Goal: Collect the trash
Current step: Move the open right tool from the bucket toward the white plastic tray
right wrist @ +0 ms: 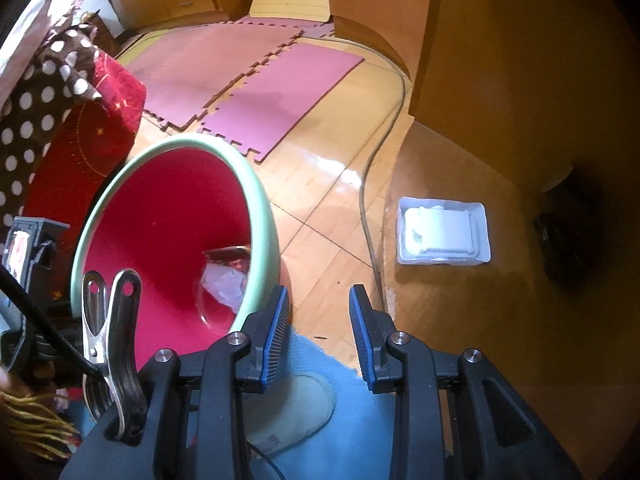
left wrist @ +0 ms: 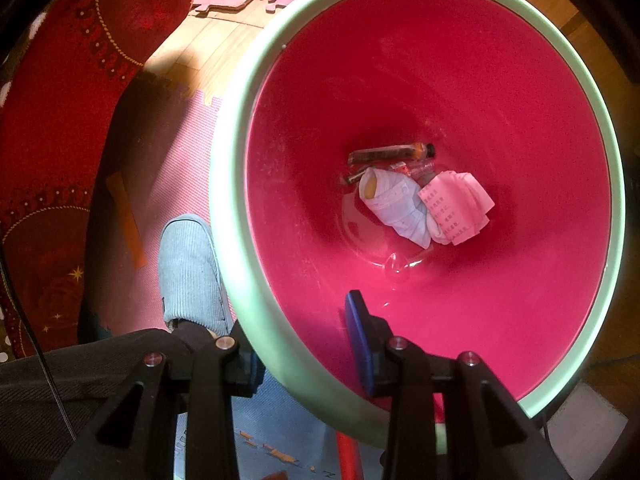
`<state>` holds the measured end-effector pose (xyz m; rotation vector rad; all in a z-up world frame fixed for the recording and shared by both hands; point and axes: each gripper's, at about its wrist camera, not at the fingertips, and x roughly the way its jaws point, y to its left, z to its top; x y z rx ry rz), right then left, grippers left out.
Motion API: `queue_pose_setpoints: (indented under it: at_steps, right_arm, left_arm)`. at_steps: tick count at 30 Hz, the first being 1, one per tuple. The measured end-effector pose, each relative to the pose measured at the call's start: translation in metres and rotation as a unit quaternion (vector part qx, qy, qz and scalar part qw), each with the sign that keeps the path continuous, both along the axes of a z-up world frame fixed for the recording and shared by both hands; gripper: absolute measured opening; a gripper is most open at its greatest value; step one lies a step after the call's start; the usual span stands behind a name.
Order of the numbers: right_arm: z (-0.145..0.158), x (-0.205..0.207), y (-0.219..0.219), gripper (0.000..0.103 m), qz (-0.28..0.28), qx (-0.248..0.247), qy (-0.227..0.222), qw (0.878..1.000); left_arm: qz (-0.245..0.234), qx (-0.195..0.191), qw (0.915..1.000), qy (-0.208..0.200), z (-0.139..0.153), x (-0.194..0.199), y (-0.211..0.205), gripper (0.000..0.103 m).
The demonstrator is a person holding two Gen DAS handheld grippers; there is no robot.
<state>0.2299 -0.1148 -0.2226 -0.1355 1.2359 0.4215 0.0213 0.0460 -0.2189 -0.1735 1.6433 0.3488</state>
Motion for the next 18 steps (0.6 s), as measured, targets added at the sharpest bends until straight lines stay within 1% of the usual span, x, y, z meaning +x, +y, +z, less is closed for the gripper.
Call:
queue_pose_setpoints:
  at_steps: [18]
  right_arm:
    - [-0.021, 0.015, -0.016, 0.032, -0.036, -0.022, 0.007, 0.999]
  left_arm:
    - [-0.001, 0.0, 1.0, -0.001, 0.0, 0.001, -0.001, 0.036]
